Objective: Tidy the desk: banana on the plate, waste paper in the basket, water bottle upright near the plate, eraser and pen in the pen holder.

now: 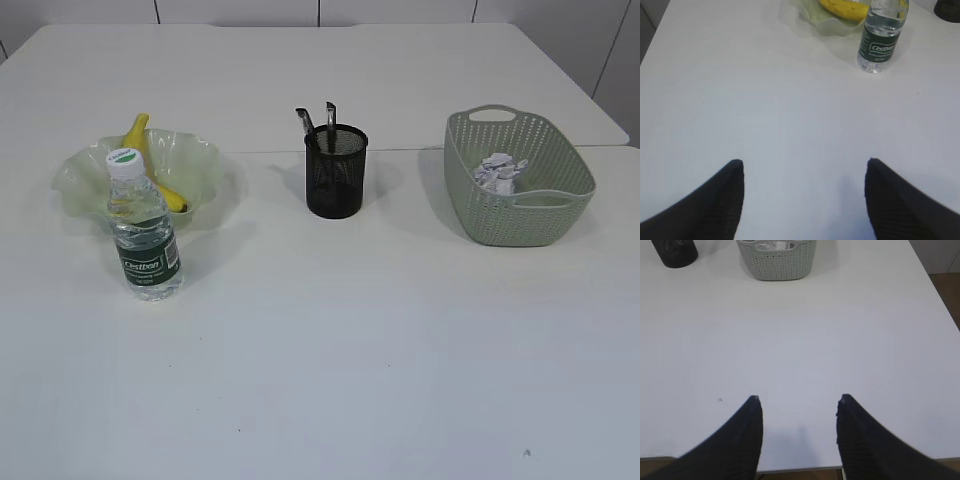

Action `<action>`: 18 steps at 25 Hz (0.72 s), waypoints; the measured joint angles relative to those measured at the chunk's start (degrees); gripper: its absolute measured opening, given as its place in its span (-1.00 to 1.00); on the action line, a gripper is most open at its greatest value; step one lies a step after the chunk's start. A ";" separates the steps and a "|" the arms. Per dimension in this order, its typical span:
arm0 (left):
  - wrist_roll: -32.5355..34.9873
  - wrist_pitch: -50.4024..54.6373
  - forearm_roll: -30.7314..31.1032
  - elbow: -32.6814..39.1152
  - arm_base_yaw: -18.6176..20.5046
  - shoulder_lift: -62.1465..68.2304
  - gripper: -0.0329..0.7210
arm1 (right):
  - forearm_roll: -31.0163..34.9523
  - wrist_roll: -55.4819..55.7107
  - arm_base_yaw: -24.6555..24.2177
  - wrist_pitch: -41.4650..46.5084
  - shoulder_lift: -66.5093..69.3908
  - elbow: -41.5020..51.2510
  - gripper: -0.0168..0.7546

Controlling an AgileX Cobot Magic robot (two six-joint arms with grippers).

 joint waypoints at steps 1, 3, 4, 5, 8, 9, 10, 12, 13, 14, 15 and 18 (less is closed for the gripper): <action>0.00 0.00 0.00 0.00 0.00 0.00 0.51 | 0.13 0.00 -0.66 0.00 0.00 0.00 0.00; 0.00 0.00 0.00 0.00 0.00 0.00 0.51 | 0.13 0.00 -2.00 0.00 0.00 0.00 0.00; 0.00 0.00 0.00 0.00 0.00 0.00 0.51 | 0.13 0.00 -2.53 0.00 0.00 0.00 0.00; 0.00 0.00 0.00 0.00 0.00 0.00 0.51 | 0.13 0.00 -3.19 0.00 0.00 0.00 0.00; 0.00 0.00 0.00 0.00 0.00 0.00 0.51 | 0.26 0.00 -4.66 0.00 -0.86 0.00 0.00; 0.00 0.00 0.00 0.00 0.00 0.00 0.51 | 0.25 0.00 -4.82 0.00 -1.75 0.00 0.00; 0.00 0.00 0.00 0.00 0.00 0.00 0.51 | 0.25 0.00 -4.92 0.00 -2.52 0.00 0.00; 0.00 0.00 0.00 0.00 0.00 0.00 0.51 | 0.25 0.00 -4.92 0.00 -2.98 0.00 0.00; 0.00 0.00 0.00 0.00 0.00 0.00 0.51 | 0.25 0.00 -5.04 0.00 -3.07 0.00 0.00; 0.00 0.00 0.00 0.00 0.00 0.00 0.51 | 0.25 0.00 -5.31 0.00 -3.07 0.00 0.00; 0.00 0.00 0.00 0.00 0.00 0.00 0.51 | 0.25 0.00 -5.56 0.00 -3.07 0.00 0.00; 0.00 0.00 0.00 0.00 0.00 0.00 0.51 | 0.25 0.00 -6.08 0.00 -3.07 0.00 0.00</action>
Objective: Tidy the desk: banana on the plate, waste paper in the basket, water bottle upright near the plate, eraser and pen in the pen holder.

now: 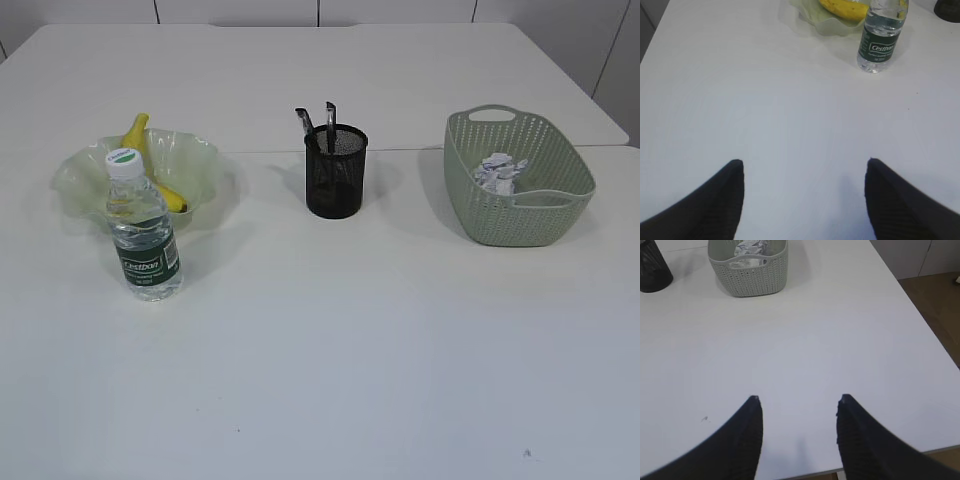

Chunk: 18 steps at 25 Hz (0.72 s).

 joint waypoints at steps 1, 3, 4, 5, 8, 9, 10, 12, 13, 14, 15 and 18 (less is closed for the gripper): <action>0.00 0.00 0.00 0.00 0.00 0.00 0.51 | 0.00 0.00 -0.13 0.00 0.00 0.00 0.00; 0.00 0.00 0.00 0.00 0.00 0.00 0.51 | 0.02 0.00 -0.25 0.00 0.00 0.00 0.00; 0.00 0.00 0.00 0.00 0.00 0.00 0.51 | 0.02 0.00 -0.35 0.00 0.00 0.00 0.00; 0.00 0.00 0.00 0.02 0.00 0.00 0.51 | 0.02 0.00 -0.35 0.00 0.00 0.00 0.00; 0.00 0.00 0.00 0.02 0.00 0.00 0.51 | 0.12 0.00 -0.35 0.00 0.00 0.00 0.00; 0.00 0.00 0.00 0.02 0.00 0.00 0.51 | 0.12 0.00 -0.35 0.00 0.00 0.00 0.00; 0.00 0.00 0.00 0.02 0.00 0.00 0.51 | 0.12 0.00 -0.35 0.00 0.00 0.00 0.00; 0.00 0.00 0.00 0.02 0.00 0.00 0.51 | 0.12 0.00 -0.35 0.00 0.00 0.00 0.00; 0.00 0.00 0.00 0.02 0.00 0.00 0.51 | 0.12 0.00 -0.35 0.00 0.00 0.00 0.00; 0.00 0.00 0.00 0.02 0.00 0.00 0.51 | 0.12 0.00 -0.35 0.00 0.00 0.00 0.00; 0.00 0.00 0.00 0.02 0.00 0.00 0.51 | 0.12 0.00 -0.35 0.00 0.00 0.00 0.00; 0.00 0.00 0.00 0.02 0.00 0.00 0.51 | 0.12 0.00 -0.35 0.00 0.00 0.00 0.00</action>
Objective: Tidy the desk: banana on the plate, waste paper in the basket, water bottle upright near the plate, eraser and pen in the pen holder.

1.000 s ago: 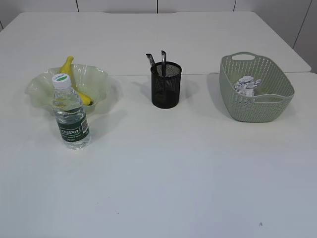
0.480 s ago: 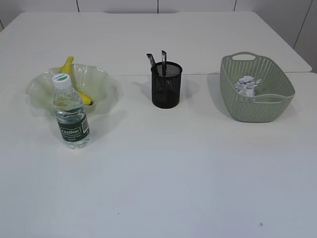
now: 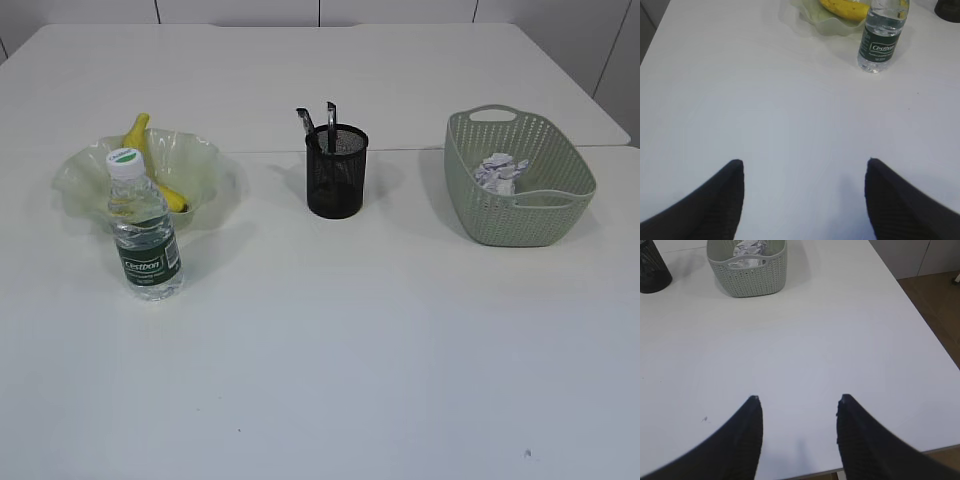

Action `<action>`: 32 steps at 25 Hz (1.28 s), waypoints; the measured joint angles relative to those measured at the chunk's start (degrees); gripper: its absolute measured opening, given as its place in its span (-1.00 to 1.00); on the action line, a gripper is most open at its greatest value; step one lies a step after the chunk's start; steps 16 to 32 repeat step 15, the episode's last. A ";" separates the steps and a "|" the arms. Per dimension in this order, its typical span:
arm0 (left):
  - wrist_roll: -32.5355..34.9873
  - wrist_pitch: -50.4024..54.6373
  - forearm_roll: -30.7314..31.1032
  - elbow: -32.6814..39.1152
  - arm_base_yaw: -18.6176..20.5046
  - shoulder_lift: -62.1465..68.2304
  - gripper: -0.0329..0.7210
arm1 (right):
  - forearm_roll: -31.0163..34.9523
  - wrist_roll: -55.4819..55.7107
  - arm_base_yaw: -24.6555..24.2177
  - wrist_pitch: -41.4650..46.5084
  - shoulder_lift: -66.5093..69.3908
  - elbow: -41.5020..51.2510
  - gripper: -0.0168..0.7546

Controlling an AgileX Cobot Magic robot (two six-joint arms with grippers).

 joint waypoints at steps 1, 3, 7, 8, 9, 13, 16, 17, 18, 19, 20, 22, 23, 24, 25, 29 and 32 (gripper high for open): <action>0.00 0.00 0.00 0.00 0.00 0.00 0.51 | 0.00 0.00 0.00 0.00 0.00 0.00 0.00; 0.00 0.00 0.00 0.00 0.00 0.00 0.51 | 0.00 0.00 0.00 0.00 0.00 0.00 0.00; 0.00 0.00 0.00 0.00 0.00 0.00 0.51 | 0.00 0.00 0.00 0.00 0.00 0.00 0.00; 0.00 0.00 0.00 0.00 0.00 0.00 0.51 | 0.00 0.00 0.00 0.00 0.00 0.00 0.00; 0.00 0.00 0.00 0.00 0.00 0.00 0.51 | 0.00 0.00 0.00 0.00 0.00 0.00 0.00; 0.00 0.00 0.00 0.00 0.00 0.00 0.51 | 0.00 0.00 0.00 0.00 0.00 0.00 0.00; 0.00 0.00 0.00 0.00 0.00 0.00 0.51 | 0.00 0.00 0.00 0.00 0.00 0.00 0.00; 0.00 0.00 0.00 0.00 0.00 0.00 0.51 | 0.00 0.00 0.00 0.00 0.00 0.00 0.00; 0.00 0.00 0.00 0.00 0.00 0.00 0.51 | 0.00 0.00 0.00 0.00 0.00 0.00 0.00; 0.00 0.00 0.00 0.00 0.00 0.00 0.51 | 0.00 0.00 0.00 0.00 0.00 0.00 0.00; 0.00 0.00 0.00 0.00 0.00 0.00 0.51 | 0.00 0.00 0.00 0.00 0.00 0.00 0.00; 0.00 0.00 0.00 0.00 0.00 0.00 0.51 | 0.00 0.00 0.00 0.00 0.00 0.00 0.00; 0.00 0.00 0.00 0.00 0.00 0.00 0.51 | 0.00 0.00 0.00 0.00 0.00 0.00 0.00; 0.00 0.00 0.00 0.00 0.00 0.00 0.51 | 0.00 0.00 0.00 0.00 0.00 0.00 0.00; 0.00 0.00 0.00 0.00 0.00 0.00 0.51 | 0.00 0.00 0.00 0.00 0.00 0.00 0.00; 0.00 0.00 0.00 0.00 0.00 0.00 0.51 | 0.00 0.00 0.00 0.00 0.00 0.00 0.00; 0.00 0.00 0.00 0.00 0.00 0.00 0.51 | 0.00 0.00 0.00 0.00 0.00 0.00 0.00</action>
